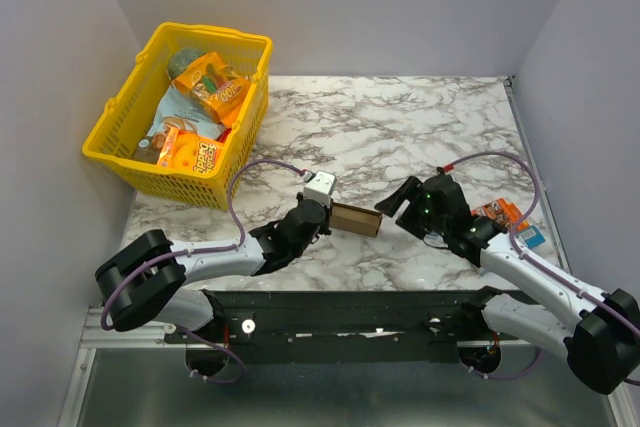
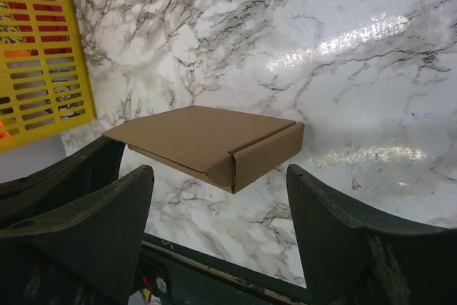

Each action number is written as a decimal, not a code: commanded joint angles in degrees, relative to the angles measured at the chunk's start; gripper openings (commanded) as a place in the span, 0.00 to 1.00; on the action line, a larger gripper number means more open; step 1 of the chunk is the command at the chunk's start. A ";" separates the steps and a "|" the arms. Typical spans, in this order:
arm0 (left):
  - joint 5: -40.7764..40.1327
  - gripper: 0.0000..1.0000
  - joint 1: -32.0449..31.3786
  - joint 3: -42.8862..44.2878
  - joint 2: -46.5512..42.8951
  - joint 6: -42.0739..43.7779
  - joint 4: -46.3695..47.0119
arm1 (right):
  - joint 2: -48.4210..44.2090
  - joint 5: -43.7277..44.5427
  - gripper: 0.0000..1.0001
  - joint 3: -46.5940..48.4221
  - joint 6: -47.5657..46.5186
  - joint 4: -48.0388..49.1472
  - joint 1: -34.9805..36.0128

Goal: Fold the paper box

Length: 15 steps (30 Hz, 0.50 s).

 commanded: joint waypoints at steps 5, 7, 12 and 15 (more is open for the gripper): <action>1.45 0.00 -1.02 -1.71 3.19 0.66 -9.39 | 1.96 -1.76 0.80 -3.53 5.23 6.55 -0.39; 1.45 0.00 -1.11 -1.62 3.28 0.75 -9.39 | 2.04 -1.93 0.80 -3.71 5.32 6.81 -0.39; 1.36 0.00 -1.19 -1.62 3.37 0.66 -9.47 | 2.22 -1.93 0.75 -4.67 5.76 7.25 -0.39; 1.27 0.00 -1.28 -1.62 3.28 0.66 -9.56 | 2.48 -1.85 0.72 -5.38 6.11 7.87 -0.39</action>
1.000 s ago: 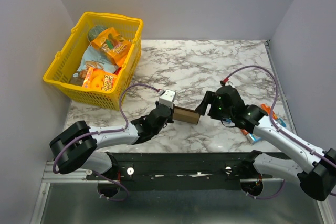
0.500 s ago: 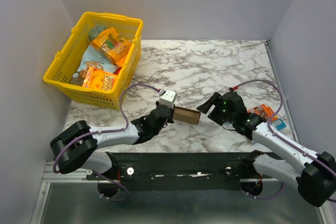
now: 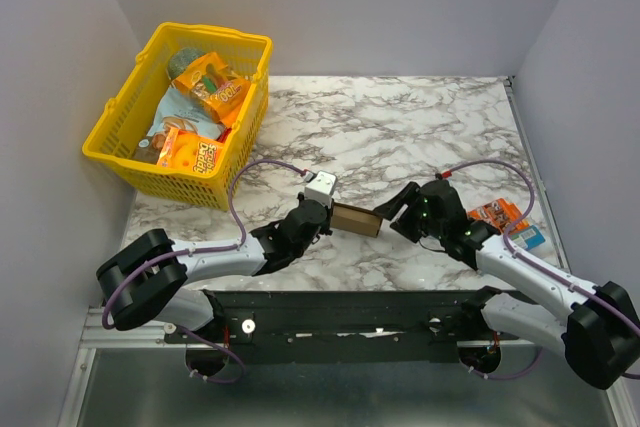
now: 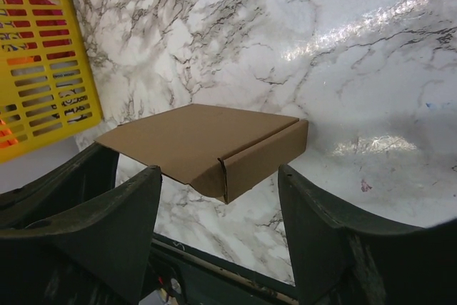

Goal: Fold the paper box

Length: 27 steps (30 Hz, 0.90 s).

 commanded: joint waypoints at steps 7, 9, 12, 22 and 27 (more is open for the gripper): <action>1.36 0.00 -1.09 -1.82 2.82 0.51 -10.00 | 1.07 -2.46 0.63 -2.11 1.48 4.18 -0.34; 1.36 0.00 -1.17 -1.82 2.82 0.42 -10.00 | 0.89 -2.56 0.58 -1.84 1.04 4.10 -0.26; 1.36 0.00 -1.17 -1.73 2.91 0.51 -10.00 | 0.80 -2.55 0.54 -2.02 1.21 4.10 -0.26; 1.36 0.00 -1.26 -1.38 3.17 0.42 -10.26 | 1.24 -4.40 0.43 -3.42 1.22 4.01 -0.26; 1.27 0.00 -1.35 -1.29 3.09 0.51 -10.44 | 1.16 -5.10 0.36 -5.09 1.57 4.01 -0.17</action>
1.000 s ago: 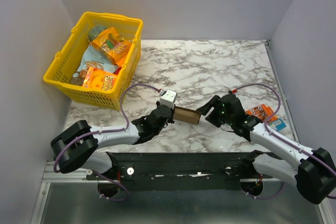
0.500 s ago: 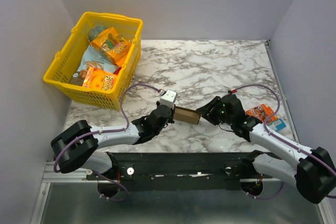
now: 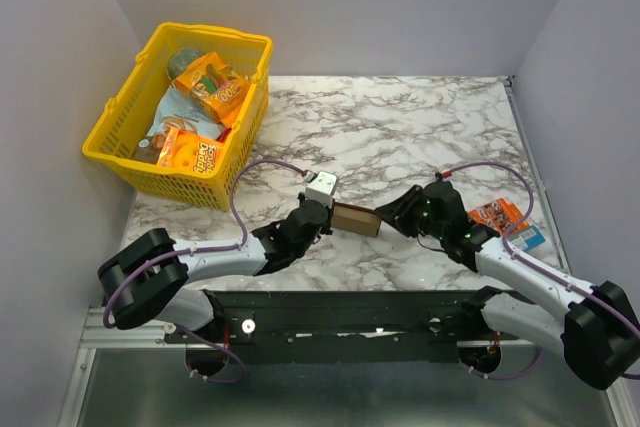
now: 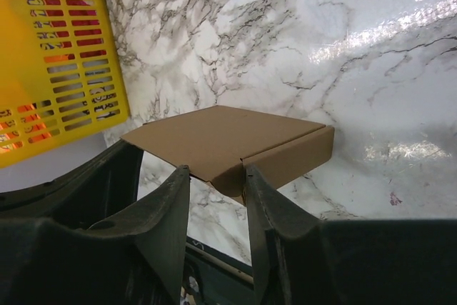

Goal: Fold the paper box

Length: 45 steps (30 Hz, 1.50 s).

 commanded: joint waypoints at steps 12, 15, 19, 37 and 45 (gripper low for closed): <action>2.15 0.00 -1.18 -1.53 2.78 0.25 -10.51 | -2.09 0.23 0.34 -2.54 -3.67 -5.13 1.28; 2.15 0.00 -1.26 -1.53 2.87 0.16 -10.60 | -4.81 1.37 0.42 -0.78 -7.54 -7.41 1.28; 2.15 0.00 -1.35 -1.36 3.04 0.25 -10.60 | -7.19 1.56 0.58 2.99 -11.32 -10.93 1.28; 1.53 0.00 -1.97 -1.88 2.34 0.60 -10.51 | -3.77 -1.08 0.87 -2.17 9.59 -1.10 0.93; 1.71 0.00 -2.05 -1.79 2.60 0.86 -10.24 | -2.71 -2.31 0.91 -6.83 18.46 4.17 0.84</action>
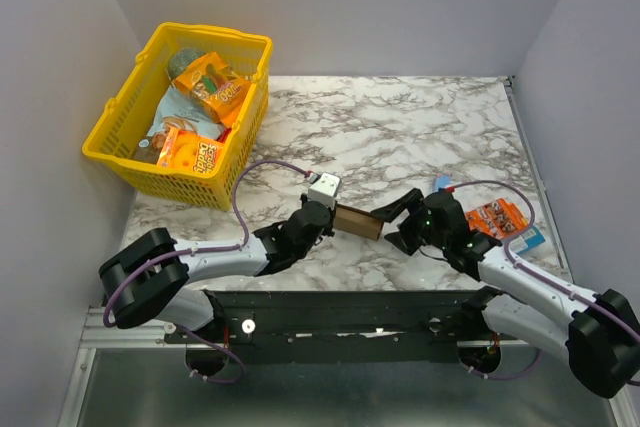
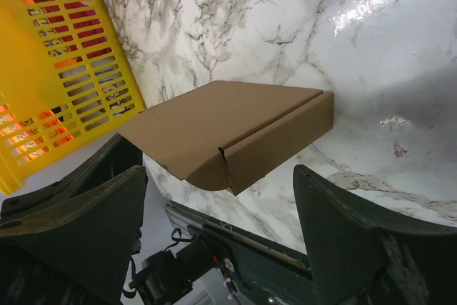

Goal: Fold the paper box

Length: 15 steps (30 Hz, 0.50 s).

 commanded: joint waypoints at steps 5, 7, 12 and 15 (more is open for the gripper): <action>1.82 0.00 -1.16 -2.32 2.32 0.62 -9.63 | 2.28 -1.55 0.91 -4.40 10.29 9.53 0.01; 1.81 0.00 -1.16 -2.32 2.41 0.62 -9.63 | 2.98 -1.63 0.91 -5.19 11.08 11.80 0.01; 1.90 0.00 -1.25 -2.14 2.67 0.71 -9.63 | 3.33 -2.78 0.89 -4.76 9.08 16.04 0.01; 1.90 0.00 -1.25 -2.06 2.76 0.71 -9.72 | 2.28 -1.82 0.89 -2.82 7.66 13.50 0.01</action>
